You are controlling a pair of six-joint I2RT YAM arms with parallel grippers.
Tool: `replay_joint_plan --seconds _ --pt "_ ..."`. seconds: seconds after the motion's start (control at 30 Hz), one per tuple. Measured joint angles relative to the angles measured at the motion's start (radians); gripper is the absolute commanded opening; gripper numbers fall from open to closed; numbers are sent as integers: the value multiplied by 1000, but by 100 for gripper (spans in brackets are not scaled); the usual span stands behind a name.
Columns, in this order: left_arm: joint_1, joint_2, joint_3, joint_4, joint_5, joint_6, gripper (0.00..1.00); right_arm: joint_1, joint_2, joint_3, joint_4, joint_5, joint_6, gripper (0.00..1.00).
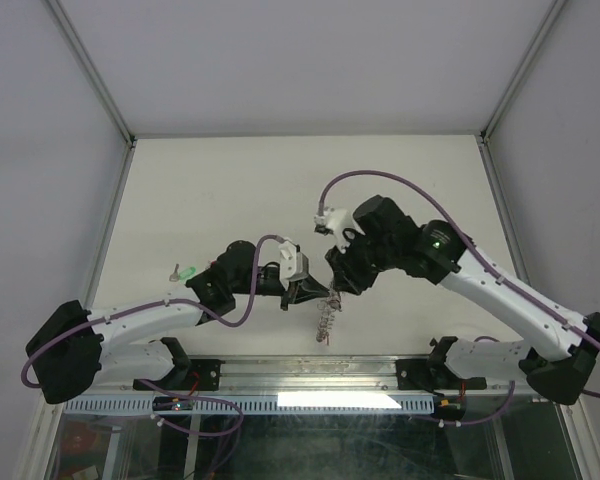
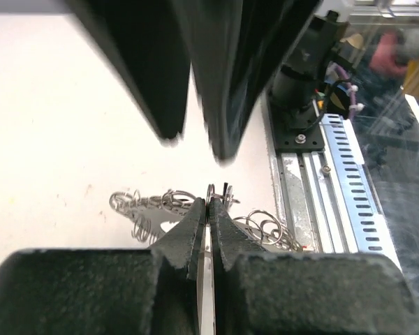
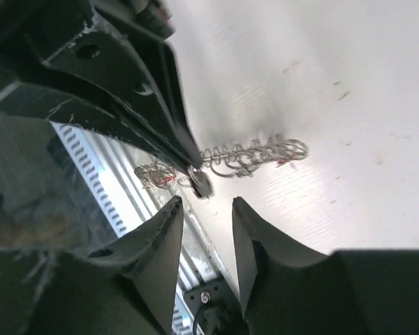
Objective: Put the keys on the keyring
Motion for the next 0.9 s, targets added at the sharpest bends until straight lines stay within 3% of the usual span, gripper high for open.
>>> replay_joint_plan --seconds 0.2,0.37,0.7,0.9 --pt "2 -40 -127 109 -99 -102 0 -162 -155 -54 159 -31 90 38" --pt "2 -50 -237 277 -181 -200 0 -225 -198 -176 299 -82 233 37" --pt "2 -46 -373 575 -324 -358 0 -268 -275 -482 555 -175 582 38" --pt "2 -45 -402 661 -388 -403 0 -269 -325 -581 721 -204 756 42"
